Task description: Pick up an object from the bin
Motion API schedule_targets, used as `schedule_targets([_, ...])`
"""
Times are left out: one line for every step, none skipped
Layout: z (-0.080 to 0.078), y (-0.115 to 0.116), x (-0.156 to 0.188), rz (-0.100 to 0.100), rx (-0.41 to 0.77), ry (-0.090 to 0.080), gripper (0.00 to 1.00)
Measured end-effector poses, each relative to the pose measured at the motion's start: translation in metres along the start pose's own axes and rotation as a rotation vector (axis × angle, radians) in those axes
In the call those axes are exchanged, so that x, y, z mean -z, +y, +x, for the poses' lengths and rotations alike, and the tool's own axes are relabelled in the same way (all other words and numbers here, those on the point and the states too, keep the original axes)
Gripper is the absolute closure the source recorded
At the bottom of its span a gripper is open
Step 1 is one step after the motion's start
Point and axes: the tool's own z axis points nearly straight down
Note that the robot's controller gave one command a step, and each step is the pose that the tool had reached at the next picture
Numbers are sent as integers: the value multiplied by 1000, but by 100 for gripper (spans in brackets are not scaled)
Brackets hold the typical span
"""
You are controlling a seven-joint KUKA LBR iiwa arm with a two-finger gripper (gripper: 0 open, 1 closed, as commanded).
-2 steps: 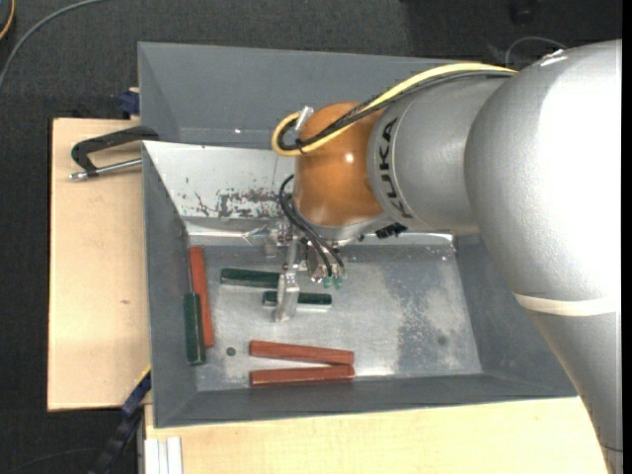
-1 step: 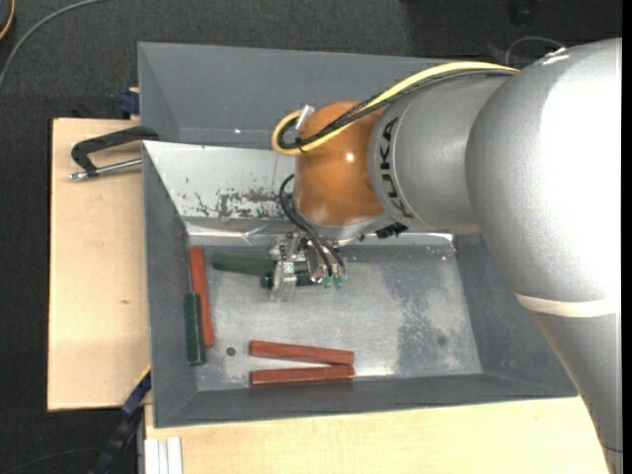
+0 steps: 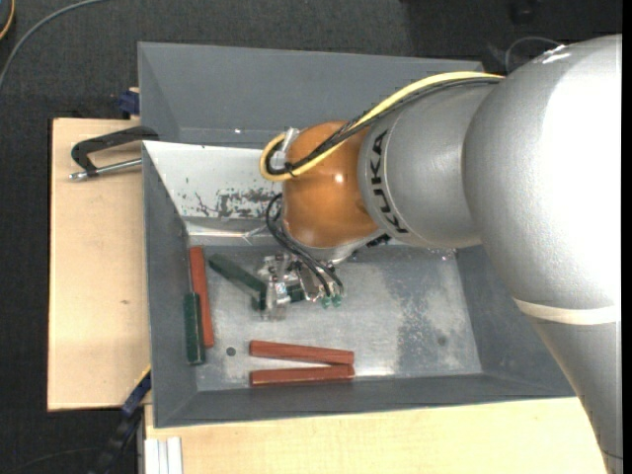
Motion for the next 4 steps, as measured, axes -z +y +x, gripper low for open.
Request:
schedule_targets([1,-11,117,0,-11,-15,100])
schedule_targets([2,-11,111,0,-11,-6,0])
schedule_targets([-36,-19,1,1,410,0,0])
schedule_targets([-37,-19,3,0,409,-3,100])
